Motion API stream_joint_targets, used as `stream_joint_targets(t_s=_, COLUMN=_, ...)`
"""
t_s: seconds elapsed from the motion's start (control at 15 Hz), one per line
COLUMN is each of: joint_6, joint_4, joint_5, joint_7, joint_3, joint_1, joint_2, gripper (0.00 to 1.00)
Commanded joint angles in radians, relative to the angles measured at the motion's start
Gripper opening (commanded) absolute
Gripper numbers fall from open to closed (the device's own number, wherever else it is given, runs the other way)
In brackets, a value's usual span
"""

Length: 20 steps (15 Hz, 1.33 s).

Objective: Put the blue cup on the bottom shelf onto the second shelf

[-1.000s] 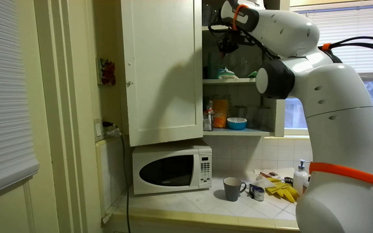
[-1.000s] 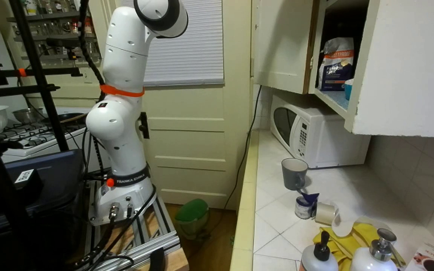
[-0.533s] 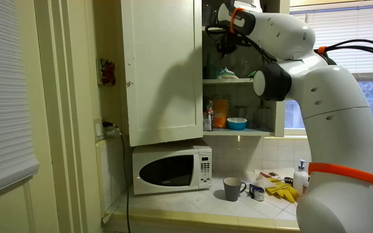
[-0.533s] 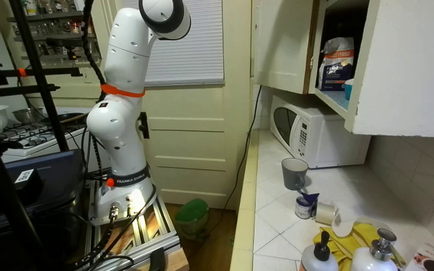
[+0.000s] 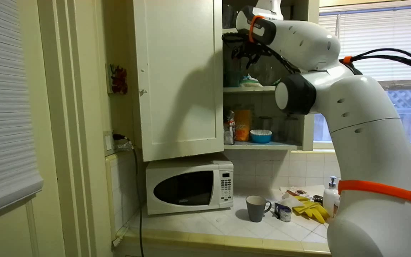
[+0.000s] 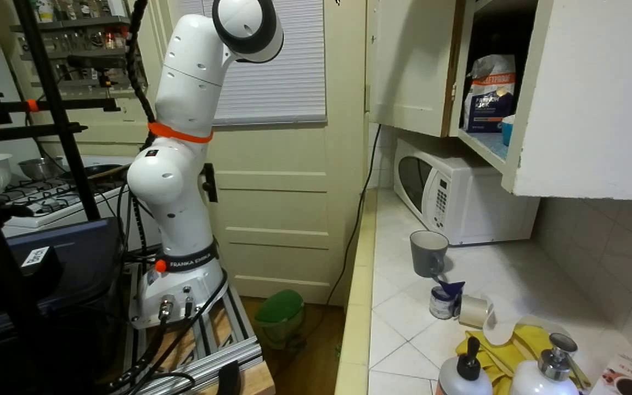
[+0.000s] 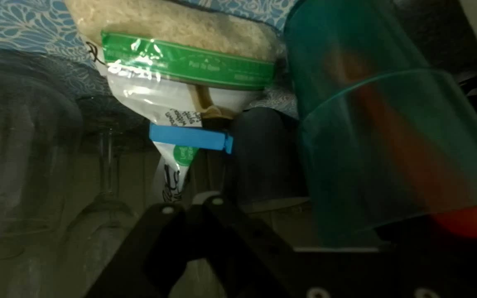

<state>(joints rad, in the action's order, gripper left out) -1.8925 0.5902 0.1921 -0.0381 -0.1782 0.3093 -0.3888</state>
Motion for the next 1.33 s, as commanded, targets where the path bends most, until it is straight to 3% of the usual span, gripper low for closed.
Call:
stream_joint_targets(t_s=0.0, joint_6=-0.027, joint_4=-0.06, joint_5=-0.022, joint_7=-0.067, joint_3=-0.013, joint_1=-0.01, joint_2=-0.041, gripper=1.0)
stream_joint_targets(t_s=0.4, joint_6=-0.091, joint_4=-0.077, joint_5=-0.038, joint_7=-0.157, joint_3=-0.014, joint_1=-0.018, joint_2=-0.057, gripper=1.0)
stream_joint_targets(t_s=1.0, joint_6=-0.179, joint_4=-0.082, joint_5=-0.041, joint_7=-0.165, joint_3=-0.009, joint_1=-0.036, joint_2=-0.038, gripper=1.0)
stream_joint_targets(t_s=1.07, joint_6=-0.132, joint_4=-0.189, joint_5=-0.056, joint_7=-0.169, joint_3=0.02, joint_1=-0.01, joint_2=-0.088, gripper=1.0)
stream_joint_targets(t_s=1.27, joint_6=-0.111, joint_4=-0.232, joint_5=-0.098, joint_7=-0.168, joint_3=0.021, joint_1=-0.016, joint_2=-0.086, gripper=1.0)
